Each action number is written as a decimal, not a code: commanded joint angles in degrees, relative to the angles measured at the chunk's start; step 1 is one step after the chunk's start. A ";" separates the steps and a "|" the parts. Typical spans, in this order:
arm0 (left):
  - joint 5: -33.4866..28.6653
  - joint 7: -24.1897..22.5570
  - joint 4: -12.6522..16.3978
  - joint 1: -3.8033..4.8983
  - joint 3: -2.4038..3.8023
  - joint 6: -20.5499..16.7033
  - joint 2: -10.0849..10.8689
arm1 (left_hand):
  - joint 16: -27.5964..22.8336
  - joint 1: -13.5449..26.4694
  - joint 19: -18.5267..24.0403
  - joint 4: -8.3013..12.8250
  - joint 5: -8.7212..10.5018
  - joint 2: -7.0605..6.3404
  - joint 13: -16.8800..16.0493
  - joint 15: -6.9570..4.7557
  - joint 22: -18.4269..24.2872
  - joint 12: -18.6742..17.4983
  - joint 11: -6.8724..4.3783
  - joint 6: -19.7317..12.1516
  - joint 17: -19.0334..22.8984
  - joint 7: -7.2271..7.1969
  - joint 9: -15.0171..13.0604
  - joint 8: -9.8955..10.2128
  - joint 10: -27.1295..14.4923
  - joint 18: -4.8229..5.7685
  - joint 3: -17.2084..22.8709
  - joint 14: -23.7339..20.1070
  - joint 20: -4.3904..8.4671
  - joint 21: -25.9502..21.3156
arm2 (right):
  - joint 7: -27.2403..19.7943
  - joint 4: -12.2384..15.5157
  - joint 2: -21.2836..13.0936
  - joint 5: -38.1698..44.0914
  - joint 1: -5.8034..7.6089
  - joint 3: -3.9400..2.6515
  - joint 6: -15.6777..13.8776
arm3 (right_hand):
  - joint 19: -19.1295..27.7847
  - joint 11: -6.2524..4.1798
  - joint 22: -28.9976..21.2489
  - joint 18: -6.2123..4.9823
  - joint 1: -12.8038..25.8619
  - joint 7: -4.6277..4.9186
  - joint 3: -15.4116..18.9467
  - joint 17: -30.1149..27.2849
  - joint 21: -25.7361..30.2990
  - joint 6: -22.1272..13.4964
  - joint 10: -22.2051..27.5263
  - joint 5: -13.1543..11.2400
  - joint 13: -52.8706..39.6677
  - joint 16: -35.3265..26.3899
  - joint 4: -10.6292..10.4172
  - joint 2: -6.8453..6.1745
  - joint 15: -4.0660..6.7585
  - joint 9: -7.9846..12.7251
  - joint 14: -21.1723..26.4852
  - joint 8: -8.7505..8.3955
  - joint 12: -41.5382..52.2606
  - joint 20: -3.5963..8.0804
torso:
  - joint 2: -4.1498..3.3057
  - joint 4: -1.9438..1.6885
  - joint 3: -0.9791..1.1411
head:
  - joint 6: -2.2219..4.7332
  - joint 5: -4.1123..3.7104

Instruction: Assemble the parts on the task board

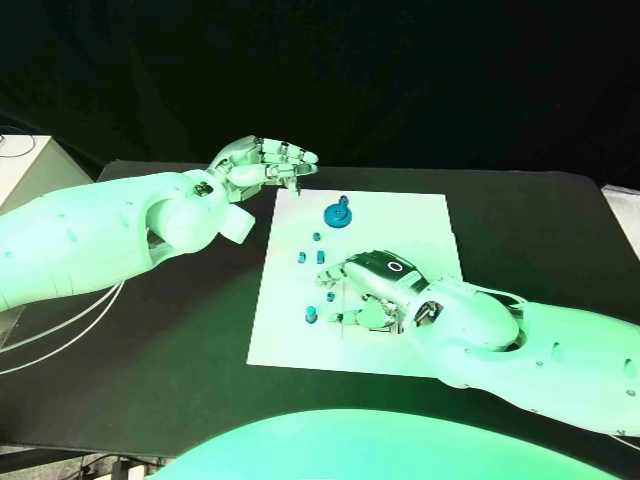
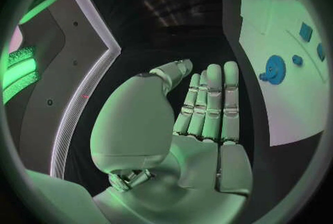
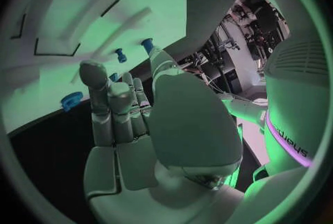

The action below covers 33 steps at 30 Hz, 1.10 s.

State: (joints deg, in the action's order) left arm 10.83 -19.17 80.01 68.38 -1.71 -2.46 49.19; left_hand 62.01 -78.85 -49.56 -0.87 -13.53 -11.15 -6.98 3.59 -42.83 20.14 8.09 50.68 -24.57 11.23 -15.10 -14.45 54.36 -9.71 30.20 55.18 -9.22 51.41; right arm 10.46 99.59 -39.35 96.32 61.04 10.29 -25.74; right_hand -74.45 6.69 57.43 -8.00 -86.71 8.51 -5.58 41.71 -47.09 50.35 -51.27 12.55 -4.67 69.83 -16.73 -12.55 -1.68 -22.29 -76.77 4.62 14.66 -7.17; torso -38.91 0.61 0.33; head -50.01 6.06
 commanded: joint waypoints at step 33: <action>-1.13 -1.22 0.53 -1.13 -0.35 0.86 0.50 | -0.22 0.06 -0.22 -0.13 -0.08 0.36 0.04 0.30 0.15 0.35 -0.06 -0.53 0.07 0.08 0.09 -0.26 -0.35 -0.81 -0.47 -0.06 -0.07 -0.44 | 8.92 8.09 -25.77 -27.36 4.75 0.06 6.02 | -12.73 -6.22 27.04 6.08 14.05 -3.57 -0.19 43.53 -34.36 11.44 -37.52 0.70 -83.15 18.85 -0.05 2.04 5.02 -4.56 -12.25 7.69 73.36 4.49 | 0.99 1.03 0.13 | 0.01 -5.77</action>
State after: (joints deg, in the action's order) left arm 10.19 -19.55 80.36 67.28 -2.09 -2.40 49.74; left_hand 62.01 -78.85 -49.56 -1.04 -13.53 -11.16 -6.99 3.59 -42.76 20.20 8.09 50.60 -24.58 11.32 -15.09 -14.45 54.37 -9.71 30.03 55.18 -9.22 51.19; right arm 16.72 107.35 -65.10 65.47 66.03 10.34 -21.43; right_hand -83.82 0.48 74.95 -2.61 -73.17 5.03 -5.96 74.96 -81.31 61.42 -83.92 13.21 -74.95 88.40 -16.82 -10.36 3.19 -26.81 -83.92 12.00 87.84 -2.47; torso -37.92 1.72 0.52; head -50.00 0.44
